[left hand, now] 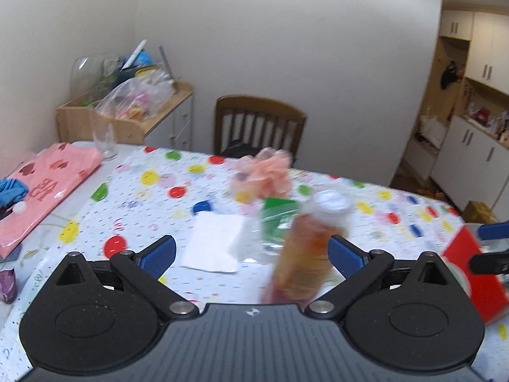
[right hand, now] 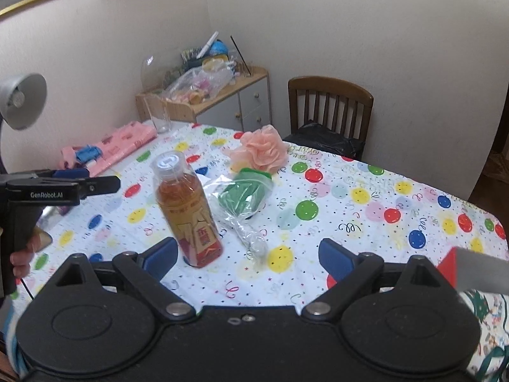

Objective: Organize soft objects
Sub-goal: 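Move both tools back toward the white napkin and clear zip bag, then grasp the white napkin with the left gripper while the right gripper grasps the clear zip bag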

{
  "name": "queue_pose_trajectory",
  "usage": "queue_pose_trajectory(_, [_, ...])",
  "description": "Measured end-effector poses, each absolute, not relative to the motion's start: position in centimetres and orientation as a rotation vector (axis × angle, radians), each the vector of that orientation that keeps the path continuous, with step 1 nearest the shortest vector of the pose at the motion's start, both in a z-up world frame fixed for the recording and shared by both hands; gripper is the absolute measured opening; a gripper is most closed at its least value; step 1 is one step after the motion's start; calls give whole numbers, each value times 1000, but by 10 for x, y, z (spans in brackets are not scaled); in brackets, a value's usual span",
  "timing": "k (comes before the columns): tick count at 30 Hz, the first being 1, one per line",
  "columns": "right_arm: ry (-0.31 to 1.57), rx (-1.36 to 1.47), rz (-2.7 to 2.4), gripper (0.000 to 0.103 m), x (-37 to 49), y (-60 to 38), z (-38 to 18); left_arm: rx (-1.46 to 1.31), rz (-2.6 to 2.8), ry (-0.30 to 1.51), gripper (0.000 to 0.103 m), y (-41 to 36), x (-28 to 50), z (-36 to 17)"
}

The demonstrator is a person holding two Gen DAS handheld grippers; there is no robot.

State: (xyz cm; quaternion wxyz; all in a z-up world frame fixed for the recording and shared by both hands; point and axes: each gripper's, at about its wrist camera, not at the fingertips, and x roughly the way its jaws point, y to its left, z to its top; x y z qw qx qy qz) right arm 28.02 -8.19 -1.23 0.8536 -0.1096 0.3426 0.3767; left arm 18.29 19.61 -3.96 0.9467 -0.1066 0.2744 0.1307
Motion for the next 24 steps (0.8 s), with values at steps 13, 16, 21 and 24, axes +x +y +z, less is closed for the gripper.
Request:
queue_pose_trajectory(13, [807, -418, 765, 74, 327, -18, -70, -198, 327, 702, 102, 263, 237, -122])
queue_pose_trajectory(16, [830, -470, 778, 70, 338, -2, -84, -177, 298, 719, 102, 264, 250, -135])
queue_pose_trajectory(21, [874, -508, 817, 61, 360, 11, -108, -145, 250, 746, 102, 261, 271, -153])
queue_pose_trajectory(24, [906, -486, 846, 52, 370, 12, -117, -146, 254, 759, 101, 264, 282, -163])
